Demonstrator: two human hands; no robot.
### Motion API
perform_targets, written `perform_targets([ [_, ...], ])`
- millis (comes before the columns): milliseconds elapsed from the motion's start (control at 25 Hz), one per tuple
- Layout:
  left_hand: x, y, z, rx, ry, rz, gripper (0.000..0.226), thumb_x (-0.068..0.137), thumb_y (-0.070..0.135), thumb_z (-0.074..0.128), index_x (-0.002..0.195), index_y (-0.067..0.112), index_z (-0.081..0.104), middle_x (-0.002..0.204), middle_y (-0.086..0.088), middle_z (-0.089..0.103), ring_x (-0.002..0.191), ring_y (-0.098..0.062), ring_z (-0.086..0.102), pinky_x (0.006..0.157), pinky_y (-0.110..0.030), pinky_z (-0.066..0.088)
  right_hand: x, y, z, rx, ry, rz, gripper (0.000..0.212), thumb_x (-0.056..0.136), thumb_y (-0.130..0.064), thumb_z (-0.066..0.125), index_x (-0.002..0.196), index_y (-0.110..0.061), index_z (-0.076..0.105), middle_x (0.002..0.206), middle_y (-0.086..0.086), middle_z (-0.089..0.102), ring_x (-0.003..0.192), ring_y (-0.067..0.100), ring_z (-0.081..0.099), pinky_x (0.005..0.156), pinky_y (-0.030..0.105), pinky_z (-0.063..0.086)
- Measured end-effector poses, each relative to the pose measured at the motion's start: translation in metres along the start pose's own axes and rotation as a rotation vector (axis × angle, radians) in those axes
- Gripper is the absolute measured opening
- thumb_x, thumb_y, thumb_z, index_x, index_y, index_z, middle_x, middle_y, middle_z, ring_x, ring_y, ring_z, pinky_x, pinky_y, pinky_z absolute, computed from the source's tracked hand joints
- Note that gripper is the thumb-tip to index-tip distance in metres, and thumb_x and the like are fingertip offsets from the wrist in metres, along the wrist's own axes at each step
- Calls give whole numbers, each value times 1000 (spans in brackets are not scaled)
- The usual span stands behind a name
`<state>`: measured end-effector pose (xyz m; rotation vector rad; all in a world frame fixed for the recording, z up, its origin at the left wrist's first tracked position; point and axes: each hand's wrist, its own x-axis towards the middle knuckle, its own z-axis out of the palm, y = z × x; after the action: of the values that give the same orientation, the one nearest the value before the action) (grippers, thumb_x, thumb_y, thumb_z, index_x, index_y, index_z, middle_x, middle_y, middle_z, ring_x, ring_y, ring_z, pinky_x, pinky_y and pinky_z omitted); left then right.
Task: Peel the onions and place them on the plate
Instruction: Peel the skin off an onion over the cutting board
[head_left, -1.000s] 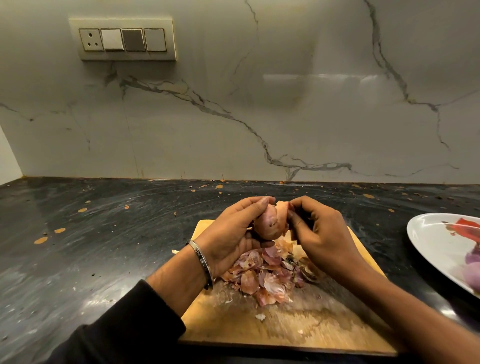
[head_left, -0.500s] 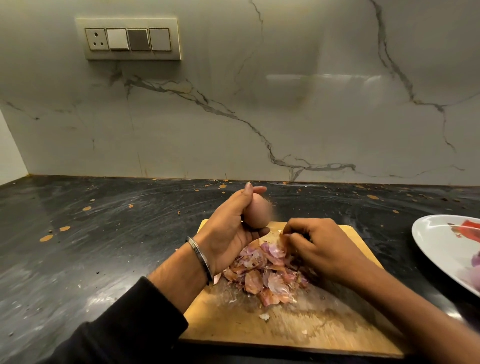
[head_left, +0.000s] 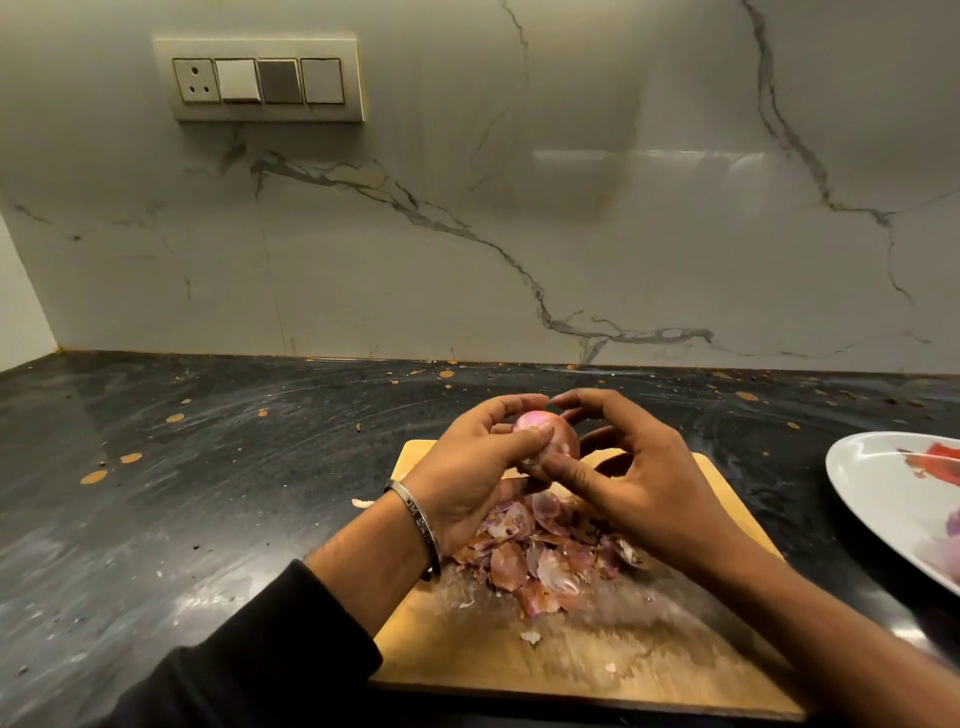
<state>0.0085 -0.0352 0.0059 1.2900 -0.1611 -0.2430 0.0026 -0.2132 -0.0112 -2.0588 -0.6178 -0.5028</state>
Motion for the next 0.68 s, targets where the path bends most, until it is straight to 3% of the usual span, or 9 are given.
perform_targets([
  [120,-1,-3,2,-29,-21,10,35,84,15,68,118,6,61,109,-18,70,92,-26,72,77,-42,62,-1,4,1,35,67,-34,39,84,-35,76,121,-28,69,109,-14,71,92,6,70,70,30,61],
  [240,0,-1,2,-56,-13,10,35,87,14,65,120,3,59,110,-18,68,94,-29,71,73,-41,62,2,10,-2,171,121,37,27,89,-14,71,115,-19,74,103,-8,77,92,7,73,75,33,63],
  [480,-1,-4,6,-64,-7,37,51,74,16,70,120,3,54,120,-21,63,96,-32,72,73,-43,62,1,8,1,128,213,35,13,90,-5,70,91,-18,71,92,-6,75,80,11,73,61,34,62],
  [680,-1,-5,8,-86,-19,20,43,81,5,69,121,2,51,118,-22,63,91,-30,73,69,-40,63,1,7,3,-98,224,-39,10,93,-5,66,92,-15,65,85,-7,68,74,6,65,60,16,54],
])
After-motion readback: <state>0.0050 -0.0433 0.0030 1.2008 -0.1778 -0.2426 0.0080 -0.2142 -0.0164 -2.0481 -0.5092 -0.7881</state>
